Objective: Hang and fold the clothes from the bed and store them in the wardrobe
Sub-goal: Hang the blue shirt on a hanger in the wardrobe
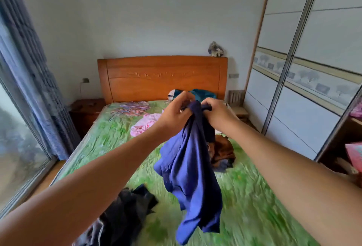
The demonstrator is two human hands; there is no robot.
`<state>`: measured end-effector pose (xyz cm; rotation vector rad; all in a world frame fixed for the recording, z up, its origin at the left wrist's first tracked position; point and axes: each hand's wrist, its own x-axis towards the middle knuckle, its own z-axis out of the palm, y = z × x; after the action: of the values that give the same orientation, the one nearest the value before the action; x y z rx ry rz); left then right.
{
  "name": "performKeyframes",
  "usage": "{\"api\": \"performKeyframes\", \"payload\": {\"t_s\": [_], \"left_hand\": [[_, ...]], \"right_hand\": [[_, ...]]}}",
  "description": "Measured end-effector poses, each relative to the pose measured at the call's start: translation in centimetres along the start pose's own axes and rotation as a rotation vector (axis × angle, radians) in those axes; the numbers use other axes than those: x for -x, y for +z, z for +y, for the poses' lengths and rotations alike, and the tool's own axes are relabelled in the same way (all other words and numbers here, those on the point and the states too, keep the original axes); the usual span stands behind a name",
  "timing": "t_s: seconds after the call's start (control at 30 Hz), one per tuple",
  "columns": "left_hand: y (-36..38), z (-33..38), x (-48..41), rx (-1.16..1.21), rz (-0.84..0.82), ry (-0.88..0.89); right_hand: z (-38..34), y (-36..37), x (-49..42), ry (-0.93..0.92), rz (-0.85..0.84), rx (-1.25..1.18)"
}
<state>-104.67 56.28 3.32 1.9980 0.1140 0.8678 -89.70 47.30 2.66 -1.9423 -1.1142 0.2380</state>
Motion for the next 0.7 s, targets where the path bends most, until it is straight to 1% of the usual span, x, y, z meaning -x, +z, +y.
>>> {"api": "performKeyframes", "payload": {"t_s": [0.07,0.1,0.2,0.23,0.3,0.4,0.43,0.47,0.53,0.57,0.63,0.7], "left_hand": [[-1.0,-0.5,0.6,-0.052,-0.09,-0.071],[-1.5,-0.6,0.8,-0.065,-0.128,-0.126],[-2.0,-1.0,0.4,-0.02,-0.213,-0.295],[-1.9,-1.0,0.2,-0.011,-0.258,-0.303],[-1.1,-1.1,-0.2,-0.049,-0.344,-0.252],[0.9,-1.2,-0.6,-0.123,-0.359,-0.226],[1.3,-1.3,-0.8,-0.159,-0.34,-0.225],[1.5,-1.4,-1.0,-0.239,-0.301,-0.207],[1.1,-1.7,-1.4,-0.459,-0.207,-0.122],[0.6,-1.8,-1.6,-0.567,-0.192,-0.064],[-0.4,-1.7,-2.1,-0.824,-0.26,0.054],[-0.9,-1.3,-2.7,-1.063,-0.291,0.099]], "right_hand": [[-0.7,-0.5,-0.1,-0.034,0.089,-0.084],[-1.5,-0.9,0.0,-0.046,0.096,-0.124],[-3.1,-2.0,-0.1,-0.099,0.006,-0.174],[-3.4,-2.4,0.1,-0.105,-0.027,-0.171],[-3.8,-3.1,0.5,-0.115,-0.067,-0.179],[-3.9,-4.6,1.2,-0.142,-0.087,-0.152],[-3.7,-5.3,1.4,-0.152,-0.092,-0.097],[-3.3,-6.2,1.6,-0.174,-0.099,0.009],[-2.2,-8.1,2.4,-0.228,-0.132,0.351],[-1.6,-9.0,2.9,-0.254,-0.151,0.541],[-0.3,-10.4,3.7,-0.303,-0.173,0.862],[1.0,-11.3,4.2,-0.317,-0.154,1.048]]}}
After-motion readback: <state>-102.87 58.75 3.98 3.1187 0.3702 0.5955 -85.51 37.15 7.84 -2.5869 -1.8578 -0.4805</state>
